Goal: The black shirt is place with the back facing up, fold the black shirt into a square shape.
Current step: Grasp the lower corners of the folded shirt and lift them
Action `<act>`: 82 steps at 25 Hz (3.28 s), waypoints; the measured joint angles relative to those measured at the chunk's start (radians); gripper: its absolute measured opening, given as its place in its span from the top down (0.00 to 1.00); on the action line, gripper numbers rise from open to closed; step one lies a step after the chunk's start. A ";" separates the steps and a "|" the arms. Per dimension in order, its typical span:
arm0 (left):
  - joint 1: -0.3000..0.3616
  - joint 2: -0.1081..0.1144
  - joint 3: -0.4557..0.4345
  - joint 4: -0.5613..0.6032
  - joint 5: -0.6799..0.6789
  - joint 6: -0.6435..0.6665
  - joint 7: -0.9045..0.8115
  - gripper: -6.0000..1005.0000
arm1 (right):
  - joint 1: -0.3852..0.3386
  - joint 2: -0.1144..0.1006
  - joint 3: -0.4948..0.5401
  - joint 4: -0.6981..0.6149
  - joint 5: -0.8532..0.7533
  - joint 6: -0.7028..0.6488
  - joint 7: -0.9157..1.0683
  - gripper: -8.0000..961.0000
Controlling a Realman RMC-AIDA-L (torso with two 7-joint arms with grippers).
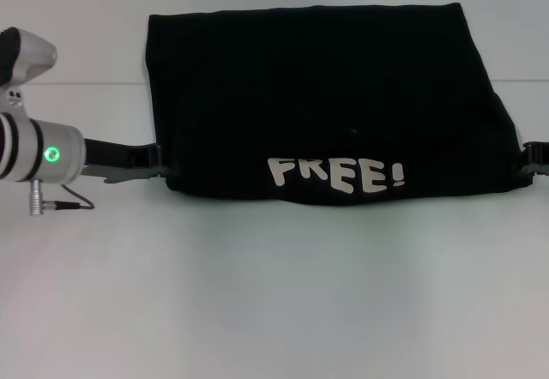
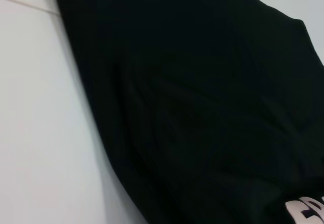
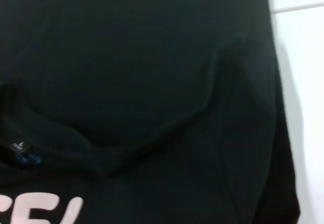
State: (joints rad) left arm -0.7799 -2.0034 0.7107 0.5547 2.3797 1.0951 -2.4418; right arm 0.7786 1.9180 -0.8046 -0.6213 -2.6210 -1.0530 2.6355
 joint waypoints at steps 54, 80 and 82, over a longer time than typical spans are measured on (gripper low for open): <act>-0.002 -0.046 -0.067 -0.046 0.045 -0.018 0.023 0.77 | -0.002 -0.011 0.058 -0.048 0.003 -0.069 0.012 0.93; 0.017 -0.009 -0.068 0.043 0.089 0.201 0.066 0.97 | -0.036 -0.034 0.088 -0.056 -0.033 -0.234 0.010 0.93; 0.021 -0.001 -0.068 0.061 0.115 0.276 0.067 0.97 | -0.055 -0.034 0.088 -0.072 -0.042 -0.286 0.011 0.93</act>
State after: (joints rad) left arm -0.7591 -2.0047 0.6424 0.6154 2.4943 1.3708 -2.3749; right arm 0.7233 1.8839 -0.7165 -0.6930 -2.6626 -1.3391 2.6463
